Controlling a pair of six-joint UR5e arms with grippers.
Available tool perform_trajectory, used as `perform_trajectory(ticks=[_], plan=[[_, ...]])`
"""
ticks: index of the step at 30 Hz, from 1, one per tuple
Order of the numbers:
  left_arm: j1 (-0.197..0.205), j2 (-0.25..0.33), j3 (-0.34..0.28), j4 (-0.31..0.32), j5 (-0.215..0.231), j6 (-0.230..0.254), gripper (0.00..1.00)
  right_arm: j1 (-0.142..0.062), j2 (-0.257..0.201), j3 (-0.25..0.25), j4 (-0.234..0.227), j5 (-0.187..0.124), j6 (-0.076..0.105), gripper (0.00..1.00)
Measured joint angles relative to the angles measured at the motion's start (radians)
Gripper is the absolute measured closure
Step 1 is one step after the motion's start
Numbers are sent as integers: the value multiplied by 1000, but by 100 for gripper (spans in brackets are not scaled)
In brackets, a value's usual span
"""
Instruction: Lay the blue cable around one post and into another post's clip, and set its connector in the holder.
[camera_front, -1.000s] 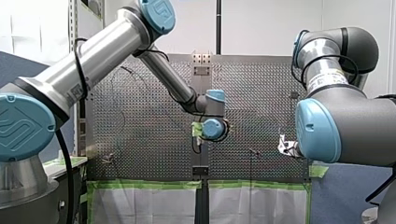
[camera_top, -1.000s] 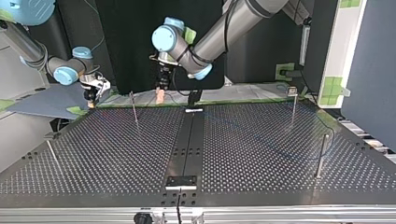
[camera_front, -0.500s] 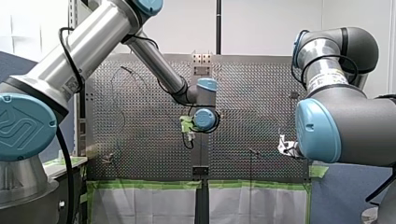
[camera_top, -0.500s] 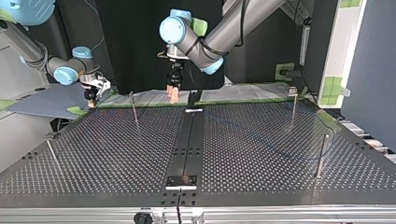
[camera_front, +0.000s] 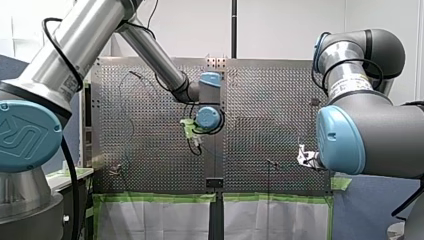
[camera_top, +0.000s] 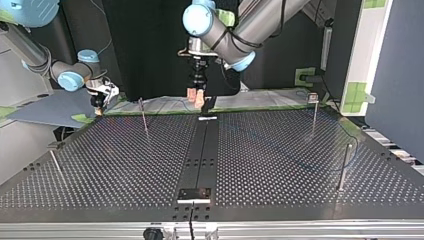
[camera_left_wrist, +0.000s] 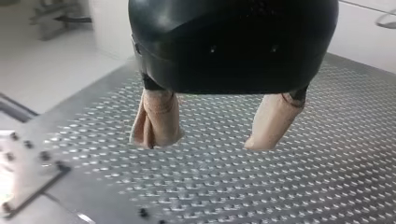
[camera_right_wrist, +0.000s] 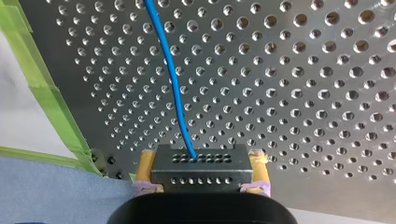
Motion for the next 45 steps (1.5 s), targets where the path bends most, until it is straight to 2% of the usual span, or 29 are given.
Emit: perform_trajectory(ticks=[6, 16, 21, 27, 30, 37, 45], plan=[[21, 54, -54, 52, -4, -54, 0, 0, 0, 0, 1, 0, -1, 100], [64, 145, -145, 140, -83, -145, 0, -1, 0, -1, -1, 0, -1, 100], [84, 191, -191, 139, -129, -191, 0, -1, 0, -1, -1, 0, -1, 100], [125, 247, -247, 94, -179, -241, 0, -1, 0, 0, 0, 0, -1, 100], [153, 276, -275, 66, -172, -245, 0, -1, 1, -1, 0, 0, -1, 100], [212, 336, -336, 16, -120, -228, 0, -1, 0, -1, 0, 0, -1, 100], [277, 400, -400, 1, -56, -234, 0, 0, 0, 0, 0, 0, -2, 100]])
